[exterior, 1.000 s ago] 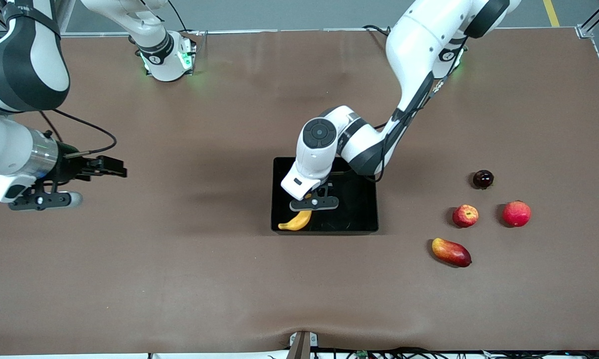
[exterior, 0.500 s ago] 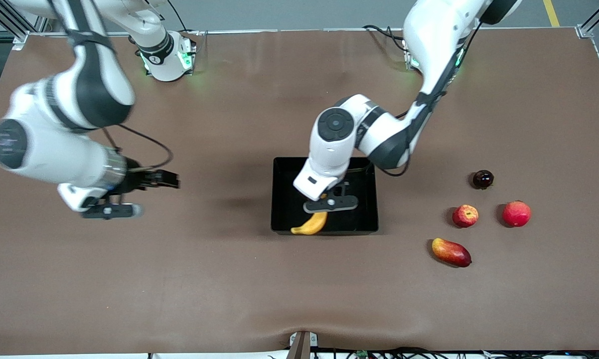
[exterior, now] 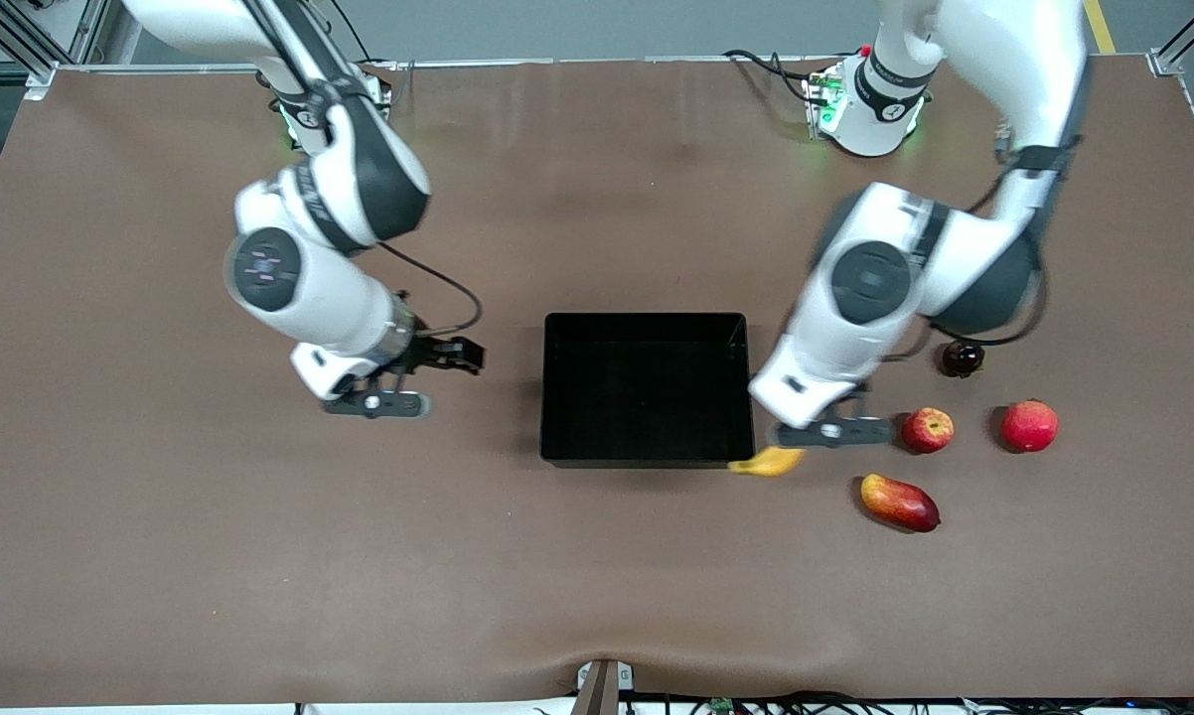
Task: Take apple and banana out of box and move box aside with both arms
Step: 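Lift the banana with the left gripper while the right gripper grasps the box, then place the banana by the mango while the right gripper drags the box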
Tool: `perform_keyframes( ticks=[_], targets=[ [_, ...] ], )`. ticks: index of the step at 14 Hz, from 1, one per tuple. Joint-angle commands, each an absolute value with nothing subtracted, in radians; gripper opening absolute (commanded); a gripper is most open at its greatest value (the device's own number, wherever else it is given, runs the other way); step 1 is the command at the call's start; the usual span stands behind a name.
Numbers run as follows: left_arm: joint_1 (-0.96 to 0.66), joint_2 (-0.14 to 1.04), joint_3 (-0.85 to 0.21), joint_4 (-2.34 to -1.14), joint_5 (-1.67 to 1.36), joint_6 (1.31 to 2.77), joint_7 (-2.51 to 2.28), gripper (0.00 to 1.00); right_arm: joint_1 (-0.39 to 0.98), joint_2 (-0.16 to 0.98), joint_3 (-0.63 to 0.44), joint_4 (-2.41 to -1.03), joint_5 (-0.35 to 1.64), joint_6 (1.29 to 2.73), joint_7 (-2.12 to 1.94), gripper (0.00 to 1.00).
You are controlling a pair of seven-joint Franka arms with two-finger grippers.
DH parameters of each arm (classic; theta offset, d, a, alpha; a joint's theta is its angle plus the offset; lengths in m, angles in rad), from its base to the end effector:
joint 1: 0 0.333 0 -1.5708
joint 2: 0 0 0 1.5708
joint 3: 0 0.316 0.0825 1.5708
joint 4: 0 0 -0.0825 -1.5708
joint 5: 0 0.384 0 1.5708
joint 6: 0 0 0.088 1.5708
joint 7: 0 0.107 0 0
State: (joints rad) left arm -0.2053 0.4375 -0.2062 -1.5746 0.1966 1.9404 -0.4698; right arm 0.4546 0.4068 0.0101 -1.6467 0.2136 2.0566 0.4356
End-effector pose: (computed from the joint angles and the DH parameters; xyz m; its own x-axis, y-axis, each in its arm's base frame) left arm 0.6271 -0.2401 0.3871 0.9999 -0.0014 -0.0151 -0.0031 -0.9939 -0.1104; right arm 0.5925 0.3089 0.3798 0.9942 -0.0637 -0.0869 -0.0779 -0.9822 -0.1710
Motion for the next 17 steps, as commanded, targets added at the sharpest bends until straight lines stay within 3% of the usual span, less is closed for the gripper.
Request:
perform_keyframes(
  ticks=[1,4,6,8,9,10,17],
  targets=[
    [-0.091,0.362,-0.219,-1.684,0.209,1.974,-0.399,0.0,0.521,0.478,-0.002,-1.641,0.213,2.141,0.533,1.0],
    [0.01,0.394,-0.216,-1.681,0.212,2.018,-0.33,0.0,0.581,0.558,-0.002,-1.641,0.212,2.25,0.571,0.98],
    [0.079,0.437,-0.213,-1.669,0.213,2.068,-0.325,0.0,0.6,0.592,-0.005,-1.641,0.187,2.304,0.569,0.81],
    [0.132,0.486,-0.207,-1.646,0.283,2.141,-0.287,0.0,0.604,0.63,-0.003,-1.641,0.121,2.356,0.571,0.5],
    [0.165,0.52,-0.21,-1.619,0.337,2.155,-0.246,0.0,0.61,0.641,-0.003,-1.641,0.115,2.38,0.571,0.21],
    [0.187,0.553,-0.21,-1.593,0.353,2.173,-0.221,0.0,0.609,0.646,-0.002,-1.64,0.115,2.385,0.572,0.0],
    [0.23,0.716,-0.206,-1.537,0.442,2.365,-0.199,0.0,0.557,0.605,-0.002,-1.635,0.126,2.311,0.565,0.0]
  ],
)
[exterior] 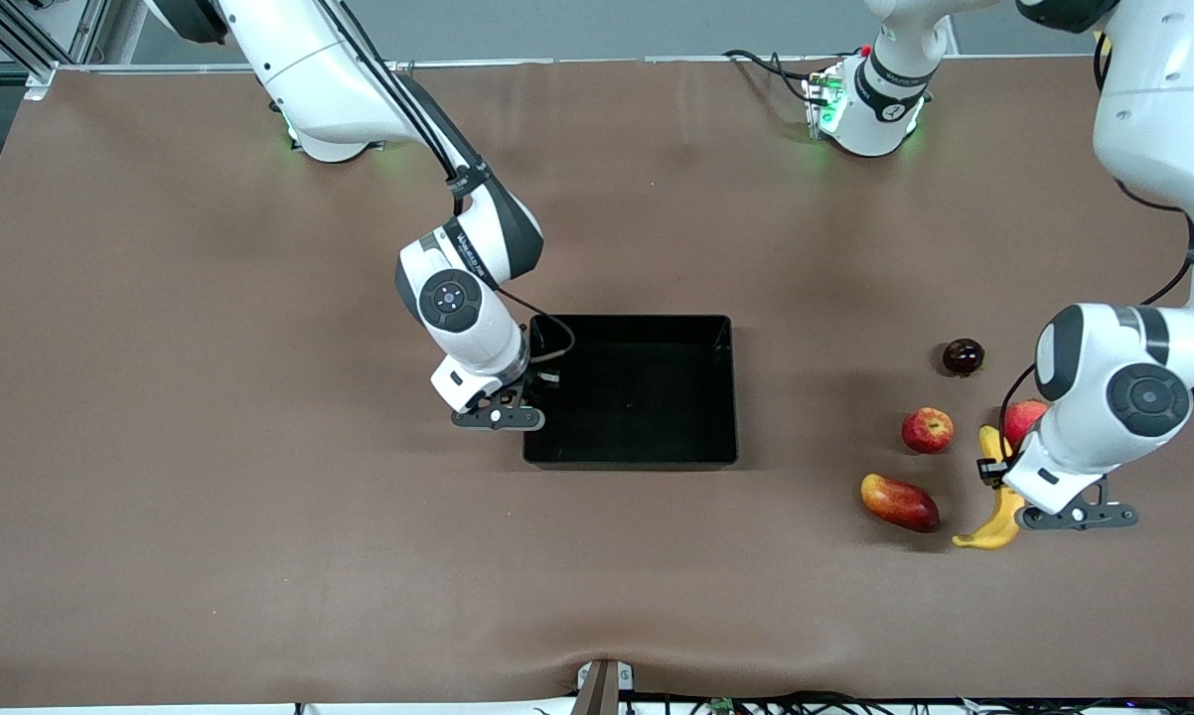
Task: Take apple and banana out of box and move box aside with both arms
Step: 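Place the banana by the mango while the right gripper drags the box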
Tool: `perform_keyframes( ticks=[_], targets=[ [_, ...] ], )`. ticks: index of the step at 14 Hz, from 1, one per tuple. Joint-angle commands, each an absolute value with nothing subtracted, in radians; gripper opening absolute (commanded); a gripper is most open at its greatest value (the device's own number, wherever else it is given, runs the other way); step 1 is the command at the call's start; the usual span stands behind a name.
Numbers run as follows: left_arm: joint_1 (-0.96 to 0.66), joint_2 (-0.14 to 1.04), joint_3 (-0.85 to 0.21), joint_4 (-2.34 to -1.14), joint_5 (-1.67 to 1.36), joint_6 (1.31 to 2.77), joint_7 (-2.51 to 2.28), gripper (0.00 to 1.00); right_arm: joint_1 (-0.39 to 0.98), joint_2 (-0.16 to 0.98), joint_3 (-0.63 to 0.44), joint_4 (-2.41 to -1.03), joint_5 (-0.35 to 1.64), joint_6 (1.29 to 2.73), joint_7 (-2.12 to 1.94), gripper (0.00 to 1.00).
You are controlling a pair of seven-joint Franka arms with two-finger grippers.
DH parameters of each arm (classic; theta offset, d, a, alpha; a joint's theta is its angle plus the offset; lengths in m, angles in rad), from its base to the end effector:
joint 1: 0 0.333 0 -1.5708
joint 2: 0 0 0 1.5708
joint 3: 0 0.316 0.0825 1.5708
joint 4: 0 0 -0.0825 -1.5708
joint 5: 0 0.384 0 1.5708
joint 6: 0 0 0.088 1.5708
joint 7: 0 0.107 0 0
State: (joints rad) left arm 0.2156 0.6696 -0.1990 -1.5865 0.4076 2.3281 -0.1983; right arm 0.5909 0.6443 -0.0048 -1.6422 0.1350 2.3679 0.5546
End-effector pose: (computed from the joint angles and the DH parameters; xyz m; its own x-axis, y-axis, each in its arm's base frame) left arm 0.7064 0.0392 0.2577 0.9941 -0.0151 0.1077 0.0042 -0.9843 -0.1766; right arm 0.5789 0.3867 0.2470 0.9981 -0.0610 0.0132 -0.0589 -0.9905 -0.1243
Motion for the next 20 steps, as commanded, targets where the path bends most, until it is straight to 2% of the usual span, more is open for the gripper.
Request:
perform_keyframes(
  ticks=[1,4,9,10,11,12,14,17,20],
  targets=[
    [0.23,0.738,-0.183,-1.523,0.442,2.381,-0.195,0.0,0.528,0.576,0.002,-1.632,0.129,2.257,0.558,0.0],
    [0.229,0.787,-0.158,-1.522,0.445,2.473,-0.204,0.0,0.45,0.483,0.003,-1.635,0.135,2.159,0.511,0.0],
    [0.232,0.824,-0.158,-1.519,0.434,2.488,-0.216,0.0,0.257,0.338,-0.002,-1.692,0.135,2.004,0.266,0.0],
    [0.232,0.822,-0.158,-1.52,0.433,2.488,-0.219,0.29,0.206,0.31,-0.002,-1.718,0.137,1.999,0.211,0.0],
    [0.232,0.813,-0.16,-1.519,0.422,2.488,-0.238,0.8,0.155,0.287,-0.002,-1.742,0.135,1.999,0.169,0.0],
    [0.232,0.795,-0.161,-1.52,0.405,2.484,-0.258,1.0,0.118,0.272,-0.002,-1.761,0.135,1.999,0.134,0.0],
    [0.23,0.738,-0.182,-1.532,0.399,2.412,-0.256,1.0,0.022,0.267,-0.003,-1.778,0.133,2.002,0.028,0.0],
    [0.245,0.622,-0.261,-1.525,0.352,2.223,-0.255,1.0,-0.131,0.284,-0.002,-1.79,0.133,2.034,-0.173,0.0],
    [0.244,0.52,-0.299,-1.526,0.314,2.091,-0.252,1.0,-0.25,0.351,-0.002,-1.792,0.135,2.094,-0.332,0.0]
  ],
)
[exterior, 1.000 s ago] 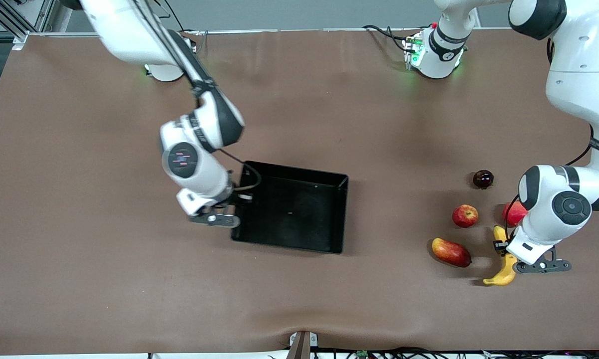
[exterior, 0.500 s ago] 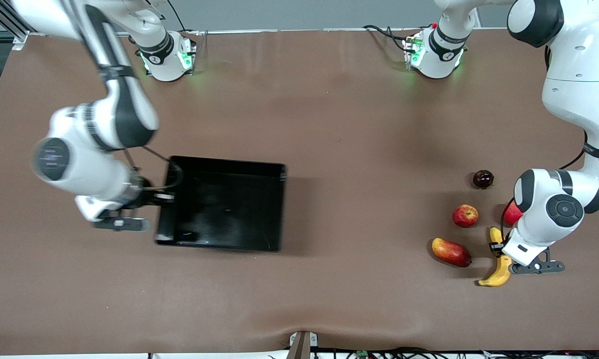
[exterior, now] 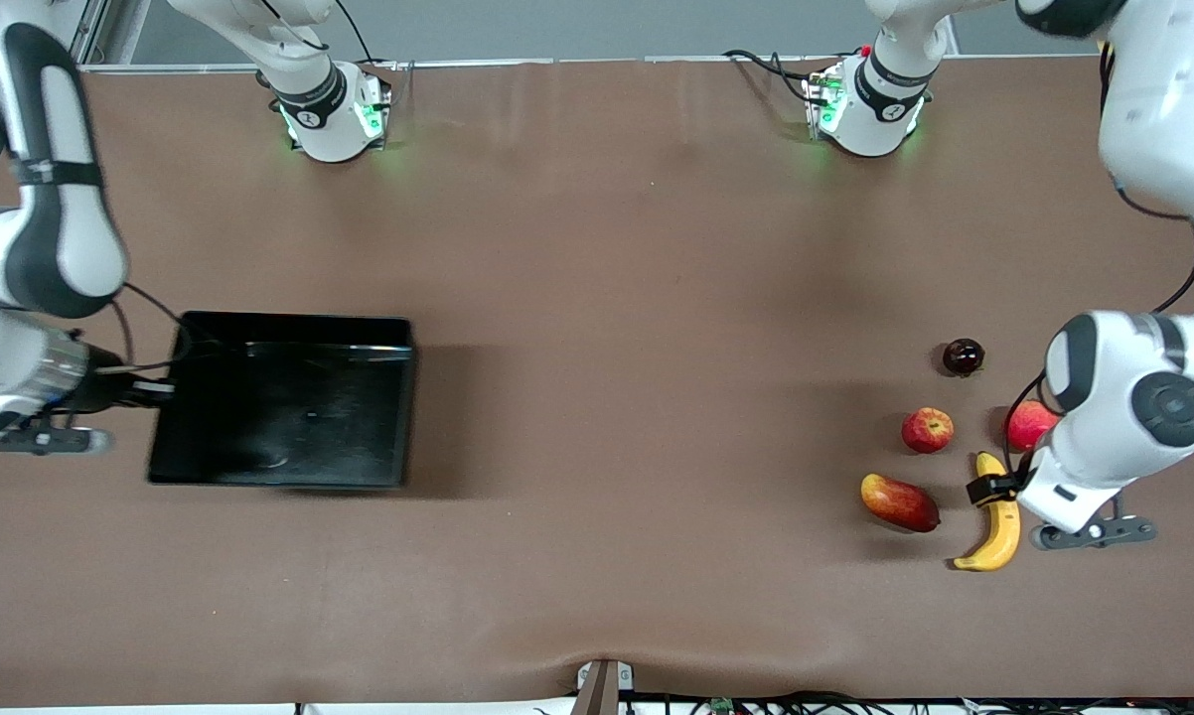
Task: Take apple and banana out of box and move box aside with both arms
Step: 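Place the banana by the mango while the right gripper drags the box, then open the right gripper off the box while the left gripper withdraws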
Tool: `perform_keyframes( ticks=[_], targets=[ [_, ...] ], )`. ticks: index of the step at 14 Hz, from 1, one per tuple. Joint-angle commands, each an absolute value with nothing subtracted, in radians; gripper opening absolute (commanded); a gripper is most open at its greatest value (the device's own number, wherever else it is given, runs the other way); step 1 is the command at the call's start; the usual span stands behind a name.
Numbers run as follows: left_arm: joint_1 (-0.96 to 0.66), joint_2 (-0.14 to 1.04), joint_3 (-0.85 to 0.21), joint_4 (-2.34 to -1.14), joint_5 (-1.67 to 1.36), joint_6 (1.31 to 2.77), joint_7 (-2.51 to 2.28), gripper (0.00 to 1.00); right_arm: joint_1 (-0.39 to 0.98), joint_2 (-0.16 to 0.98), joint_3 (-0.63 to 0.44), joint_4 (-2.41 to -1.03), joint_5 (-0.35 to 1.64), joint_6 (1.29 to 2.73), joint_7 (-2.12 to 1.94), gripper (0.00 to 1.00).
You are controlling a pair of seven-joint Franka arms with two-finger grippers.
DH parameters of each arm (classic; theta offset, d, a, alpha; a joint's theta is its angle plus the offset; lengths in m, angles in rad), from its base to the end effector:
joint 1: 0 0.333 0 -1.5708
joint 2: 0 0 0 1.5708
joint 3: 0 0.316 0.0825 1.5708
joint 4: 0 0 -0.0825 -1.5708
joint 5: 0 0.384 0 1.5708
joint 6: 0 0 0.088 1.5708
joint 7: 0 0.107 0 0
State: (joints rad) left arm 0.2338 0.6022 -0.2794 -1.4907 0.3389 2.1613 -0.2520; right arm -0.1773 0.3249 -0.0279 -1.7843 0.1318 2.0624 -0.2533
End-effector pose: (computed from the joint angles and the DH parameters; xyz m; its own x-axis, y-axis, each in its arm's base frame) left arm 0.7172 0.0155 0.3389 0.9899 0.0771 0.1193 0.0908 -0.9893 -0.1141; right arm 0.6225 -0.1212 0.3695 0.9997 -0.0144 -0.0220 -0.0168 -0.9934 -0.1131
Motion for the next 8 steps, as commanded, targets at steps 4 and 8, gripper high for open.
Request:
perform_keyframes(
  ticks=[4,8],
  targets=[
    [0.259,0.344,-0.316,-1.525,0.281,1.942,-0.245,1.0,-0.365,0.478,0.002,-1.786,0.175,2.18,-0.492,0.0],
    [0.264,0.22,-0.314,-1.523,0.22,1.824,-0.241,1.0,-0.396,0.526,-0.002,-1.783,0.248,2.189,-0.568,0.0]
  ],
)
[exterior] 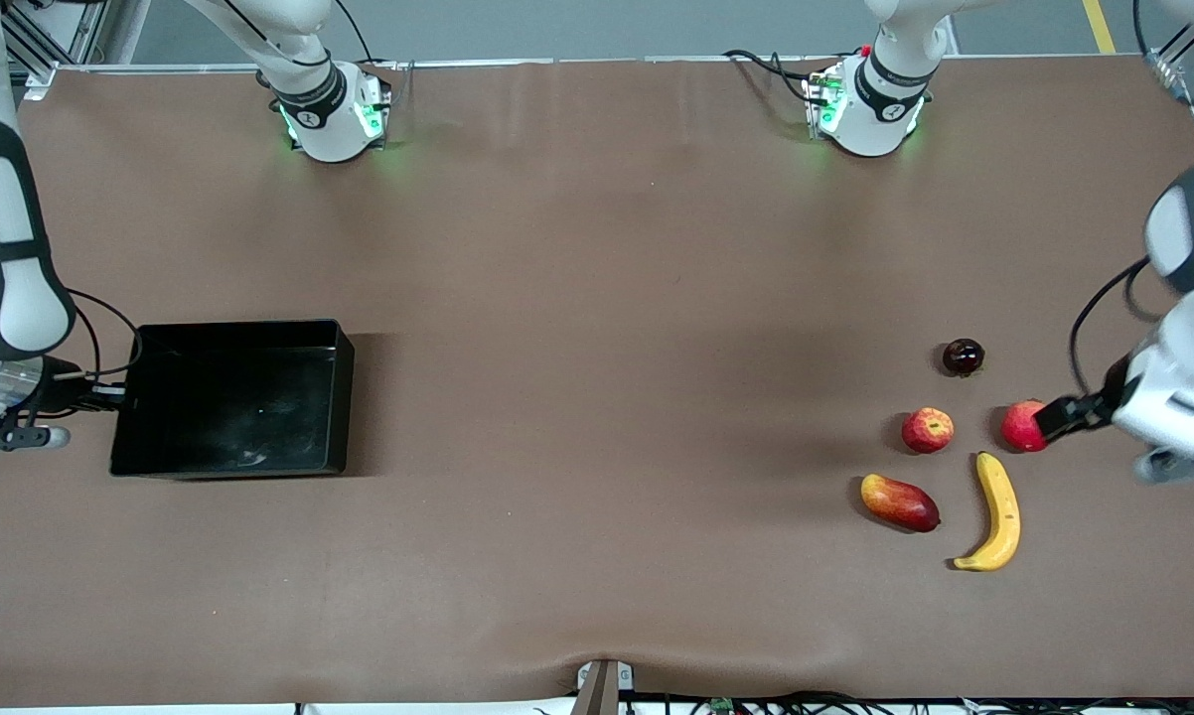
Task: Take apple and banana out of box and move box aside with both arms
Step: 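Open the right gripper off the box while the left gripper withdraws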
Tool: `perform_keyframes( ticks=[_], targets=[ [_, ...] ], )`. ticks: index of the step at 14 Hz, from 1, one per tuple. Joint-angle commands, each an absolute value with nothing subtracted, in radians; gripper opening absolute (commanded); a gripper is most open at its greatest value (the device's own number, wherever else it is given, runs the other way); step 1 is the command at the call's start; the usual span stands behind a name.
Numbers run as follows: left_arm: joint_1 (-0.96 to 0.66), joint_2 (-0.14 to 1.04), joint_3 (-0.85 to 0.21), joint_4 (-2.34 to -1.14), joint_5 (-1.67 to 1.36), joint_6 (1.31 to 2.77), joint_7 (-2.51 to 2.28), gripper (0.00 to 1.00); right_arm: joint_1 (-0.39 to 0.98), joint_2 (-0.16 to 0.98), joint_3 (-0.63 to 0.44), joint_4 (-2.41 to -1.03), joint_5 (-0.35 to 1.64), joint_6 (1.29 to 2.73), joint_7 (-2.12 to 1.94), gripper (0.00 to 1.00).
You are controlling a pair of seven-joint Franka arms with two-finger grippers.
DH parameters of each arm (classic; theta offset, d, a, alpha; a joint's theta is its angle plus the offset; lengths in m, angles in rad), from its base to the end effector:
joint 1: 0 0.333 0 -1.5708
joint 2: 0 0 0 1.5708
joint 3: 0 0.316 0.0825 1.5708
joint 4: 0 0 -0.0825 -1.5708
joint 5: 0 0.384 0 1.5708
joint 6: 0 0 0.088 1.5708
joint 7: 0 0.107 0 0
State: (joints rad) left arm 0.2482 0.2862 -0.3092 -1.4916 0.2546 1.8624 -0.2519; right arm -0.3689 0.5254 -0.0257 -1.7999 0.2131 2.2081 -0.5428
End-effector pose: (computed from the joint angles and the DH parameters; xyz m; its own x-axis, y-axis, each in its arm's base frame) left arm 0.6569 0.0037 0.5240 0.9820 0.1350 0.1318 0.1526 -0.9791 -0.1345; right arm 0.5954 -0.2391 0.2461 0.9993 0.0170 -0.0339 0.0104 -0.9825 -0.1857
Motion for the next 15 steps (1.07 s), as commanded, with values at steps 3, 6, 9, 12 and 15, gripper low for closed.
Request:
perform_keyframes(
  ticks=[3,6,9,12,15],
  targets=[
    [0.281,0.132,-0.311,-1.523,0.17,1.729,-0.189,1.0,-0.409,0.537,-0.002,-1.782,0.25,2.209,-0.561,0.0],
    [0.308,0.095,-0.31,-1.525,0.146,1.692,-0.109,1.0,-0.428,0.537,-0.002,-1.784,0.249,2.195,-0.513,0.0],
    [0.264,0.078,-0.206,-1.525,0.023,1.692,0.027,1.0,-0.436,0.535,-0.002,-1.782,0.249,2.174,-0.495,0.2],
    [0.137,0.043,-0.046,-1.534,-0.017,1.645,0.074,1.0,-0.434,0.535,-0.002,-1.746,0.244,2.171,-0.515,1.0],
    [0.112,0.008,-0.038,-1.558,-0.003,1.612,0.005,1.0,-0.413,0.528,0.003,-1.607,0.226,2.12,-0.525,1.0]
  ],
)
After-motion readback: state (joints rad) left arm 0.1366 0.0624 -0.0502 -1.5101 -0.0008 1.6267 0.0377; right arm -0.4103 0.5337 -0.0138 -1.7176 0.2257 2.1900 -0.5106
